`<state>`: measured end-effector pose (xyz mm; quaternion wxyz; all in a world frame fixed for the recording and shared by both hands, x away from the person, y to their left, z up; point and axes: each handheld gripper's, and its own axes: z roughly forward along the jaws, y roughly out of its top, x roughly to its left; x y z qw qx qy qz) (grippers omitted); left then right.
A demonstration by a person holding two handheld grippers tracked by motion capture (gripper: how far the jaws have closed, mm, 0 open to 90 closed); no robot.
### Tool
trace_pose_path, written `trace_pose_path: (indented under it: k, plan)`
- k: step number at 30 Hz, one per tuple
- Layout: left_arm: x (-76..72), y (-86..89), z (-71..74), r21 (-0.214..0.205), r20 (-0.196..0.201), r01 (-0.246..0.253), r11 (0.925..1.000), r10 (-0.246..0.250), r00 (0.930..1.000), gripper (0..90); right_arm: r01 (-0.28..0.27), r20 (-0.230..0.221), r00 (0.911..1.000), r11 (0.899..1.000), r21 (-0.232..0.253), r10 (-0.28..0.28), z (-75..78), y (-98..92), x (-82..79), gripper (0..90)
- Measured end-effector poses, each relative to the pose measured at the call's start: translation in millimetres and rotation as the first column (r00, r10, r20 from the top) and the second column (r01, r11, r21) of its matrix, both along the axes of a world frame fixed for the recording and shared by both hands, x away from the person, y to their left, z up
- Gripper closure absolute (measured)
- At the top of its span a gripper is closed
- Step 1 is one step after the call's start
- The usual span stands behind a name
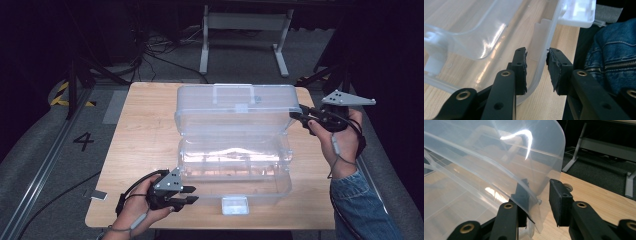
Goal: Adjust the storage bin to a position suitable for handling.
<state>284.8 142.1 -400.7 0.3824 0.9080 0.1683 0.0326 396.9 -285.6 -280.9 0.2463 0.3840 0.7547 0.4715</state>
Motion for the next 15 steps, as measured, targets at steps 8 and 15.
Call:
trace_pose_path:
  k: [8,15]
  plan:
    - [2.0,-9.0,-6.1,-0.009,-0.025,0.027,0.9996,-0.028,0.9993,76.6,0.022,-0.049,0.9986,1.000,0.005,-0.021,5.3,-0.7,15.2,72.1]
    - [3.0,-10.1,-7.6,-0.003,-0.016,0.029,0.9996,-0.029,0.9994,76.7,0.039,-0.097,0.9946,0.999,0.023,-0.037,8.1,1.8,34.1,72.6]
